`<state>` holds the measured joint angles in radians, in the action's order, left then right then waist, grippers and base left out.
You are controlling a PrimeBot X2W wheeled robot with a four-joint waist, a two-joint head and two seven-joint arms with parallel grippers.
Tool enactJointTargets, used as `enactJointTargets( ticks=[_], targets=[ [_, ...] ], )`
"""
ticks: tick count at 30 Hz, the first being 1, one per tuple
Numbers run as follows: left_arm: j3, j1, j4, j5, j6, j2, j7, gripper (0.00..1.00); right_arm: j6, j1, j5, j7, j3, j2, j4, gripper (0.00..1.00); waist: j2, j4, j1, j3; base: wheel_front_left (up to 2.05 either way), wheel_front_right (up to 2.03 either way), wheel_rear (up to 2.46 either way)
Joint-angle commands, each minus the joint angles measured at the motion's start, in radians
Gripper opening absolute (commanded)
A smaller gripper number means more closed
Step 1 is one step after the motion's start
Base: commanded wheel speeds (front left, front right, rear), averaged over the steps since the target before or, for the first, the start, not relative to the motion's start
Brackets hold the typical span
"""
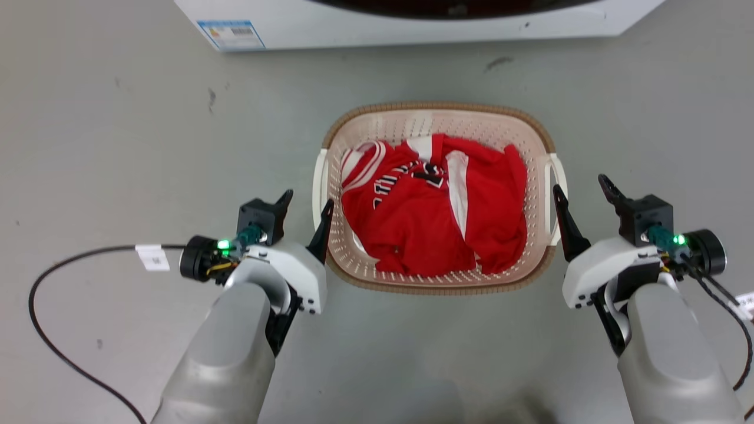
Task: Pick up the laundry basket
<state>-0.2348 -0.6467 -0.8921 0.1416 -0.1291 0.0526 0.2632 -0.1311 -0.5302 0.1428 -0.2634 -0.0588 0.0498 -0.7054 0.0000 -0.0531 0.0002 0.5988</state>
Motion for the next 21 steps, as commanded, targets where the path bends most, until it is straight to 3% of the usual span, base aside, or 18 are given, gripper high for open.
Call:
enactJointTargets(
  ticks=[1, 7, 21],
  targets=[
    [-0.004, -0.026, -0.006, 0.008, -0.001, 0.006, 0.002, 1.0, 0.001, -0.025, 0.007, -0.002, -0.002, 0.001, -0.013, 1.0, 0.0, -0.009, -0.0002, 0.046, 0.0, 0.0, 0.0],
    [-0.039, -0.133, -0.094, 0.018, -0.001, 0.029, 0.003, 1.0, 0.001, -0.143, 0.04, -0.002, -0.002, 0.001, -0.151, 1.0, 0.0, -0.023, -0.0002, 0.144, 0.0, 0.0, 0.0],
    [-0.105, -0.274, -0.178, 0.046, -0.001, 0.038, 0.003, 1.0, 0.001, -0.293, 0.116, -0.002, -0.044, 0.0, -0.317, 1.0, 0.0, -0.017, -0.0002, 0.272, 0.0, 0.0, 0.0]
  ],
)
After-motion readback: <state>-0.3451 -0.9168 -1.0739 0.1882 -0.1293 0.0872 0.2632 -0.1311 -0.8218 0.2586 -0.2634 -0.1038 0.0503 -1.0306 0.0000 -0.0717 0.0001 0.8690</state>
